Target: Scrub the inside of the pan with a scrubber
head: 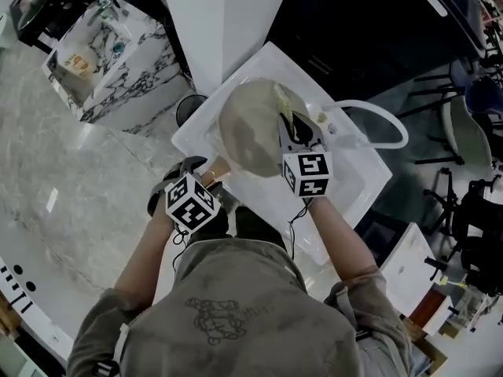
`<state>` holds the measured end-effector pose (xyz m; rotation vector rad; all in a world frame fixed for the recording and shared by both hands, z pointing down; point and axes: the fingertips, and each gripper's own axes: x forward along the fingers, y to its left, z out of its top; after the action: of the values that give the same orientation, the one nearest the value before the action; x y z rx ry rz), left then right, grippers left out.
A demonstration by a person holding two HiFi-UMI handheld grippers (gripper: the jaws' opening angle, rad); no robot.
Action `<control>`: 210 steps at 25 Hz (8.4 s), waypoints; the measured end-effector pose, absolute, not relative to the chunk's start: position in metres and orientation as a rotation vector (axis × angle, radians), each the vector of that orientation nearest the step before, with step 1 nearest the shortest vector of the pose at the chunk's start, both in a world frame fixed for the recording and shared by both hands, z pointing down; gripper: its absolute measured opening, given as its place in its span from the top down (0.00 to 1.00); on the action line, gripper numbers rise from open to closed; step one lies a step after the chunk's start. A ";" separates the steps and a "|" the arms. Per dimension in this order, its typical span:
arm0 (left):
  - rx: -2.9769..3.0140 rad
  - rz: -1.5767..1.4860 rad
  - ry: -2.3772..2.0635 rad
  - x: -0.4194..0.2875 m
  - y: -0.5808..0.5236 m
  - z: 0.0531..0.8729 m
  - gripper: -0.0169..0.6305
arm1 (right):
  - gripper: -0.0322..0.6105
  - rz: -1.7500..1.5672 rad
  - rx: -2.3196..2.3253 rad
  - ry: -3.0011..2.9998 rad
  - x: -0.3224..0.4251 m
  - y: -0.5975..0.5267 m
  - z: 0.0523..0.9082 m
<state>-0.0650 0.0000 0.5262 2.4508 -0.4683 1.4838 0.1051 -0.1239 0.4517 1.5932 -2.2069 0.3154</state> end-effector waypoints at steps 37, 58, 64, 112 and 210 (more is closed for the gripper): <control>2.153 1.586 -0.473 -0.075 0.010 0.597 0.76 | 0.83 0.493 1.326 -2.128 0.065 -0.197 0.627; 2.134 1.614 -0.483 -0.076 0.012 0.598 0.76 | 0.82 0.628 0.323 -2.398 -0.018 -0.065 0.603; 2.135 1.618 -0.488 -0.075 0.009 0.596 0.76 | 0.82 0.756 0.092 -2.352 0.005 -0.024 0.594; 2.142 1.589 -0.488 -0.076 0.009 0.597 0.77 | 0.83 0.562 0.520 -1.924 0.077 -0.059 0.644; 2.468 1.338 -0.828 -0.091 -0.021 0.470 0.61 | 0.83 0.524 1.038 -2.556 0.035 -0.064 0.401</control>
<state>-0.0906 -0.0208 0.4703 2.4676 -0.8277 1.3380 0.0353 -0.0636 0.4007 1.0381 -2.5560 0.5239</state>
